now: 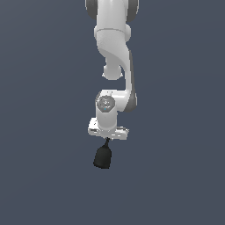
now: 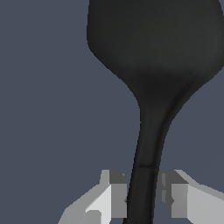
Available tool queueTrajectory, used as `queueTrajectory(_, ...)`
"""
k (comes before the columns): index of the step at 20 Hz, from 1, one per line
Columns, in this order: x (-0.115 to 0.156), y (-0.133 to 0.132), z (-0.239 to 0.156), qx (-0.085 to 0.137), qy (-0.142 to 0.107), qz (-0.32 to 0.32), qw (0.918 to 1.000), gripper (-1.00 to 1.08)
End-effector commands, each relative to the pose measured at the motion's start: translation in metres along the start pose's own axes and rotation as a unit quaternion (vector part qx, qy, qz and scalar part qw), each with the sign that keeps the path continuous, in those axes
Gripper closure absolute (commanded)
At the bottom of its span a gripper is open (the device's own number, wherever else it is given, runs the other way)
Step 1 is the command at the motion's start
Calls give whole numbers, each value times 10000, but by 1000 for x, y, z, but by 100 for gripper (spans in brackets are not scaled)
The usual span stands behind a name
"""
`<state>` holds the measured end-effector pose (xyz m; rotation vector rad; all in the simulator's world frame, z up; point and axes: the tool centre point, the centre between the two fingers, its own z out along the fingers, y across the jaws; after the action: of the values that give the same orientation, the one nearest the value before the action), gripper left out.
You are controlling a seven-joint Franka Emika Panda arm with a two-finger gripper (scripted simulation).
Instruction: Pick up the object and move it to a goal position.
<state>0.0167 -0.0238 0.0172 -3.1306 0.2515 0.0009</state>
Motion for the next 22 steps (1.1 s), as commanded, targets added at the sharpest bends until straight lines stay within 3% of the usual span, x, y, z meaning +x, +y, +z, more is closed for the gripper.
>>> queueTrajectory(1, 0, 1, 0, -4, 3, 4, 10000, 108)
queueTrajectory(11, 2, -11, -17, -1, 1, -1, 10000, 108)
queueTrajectory(22, 11, -65, -103, -7, 3, 4, 10000, 108)
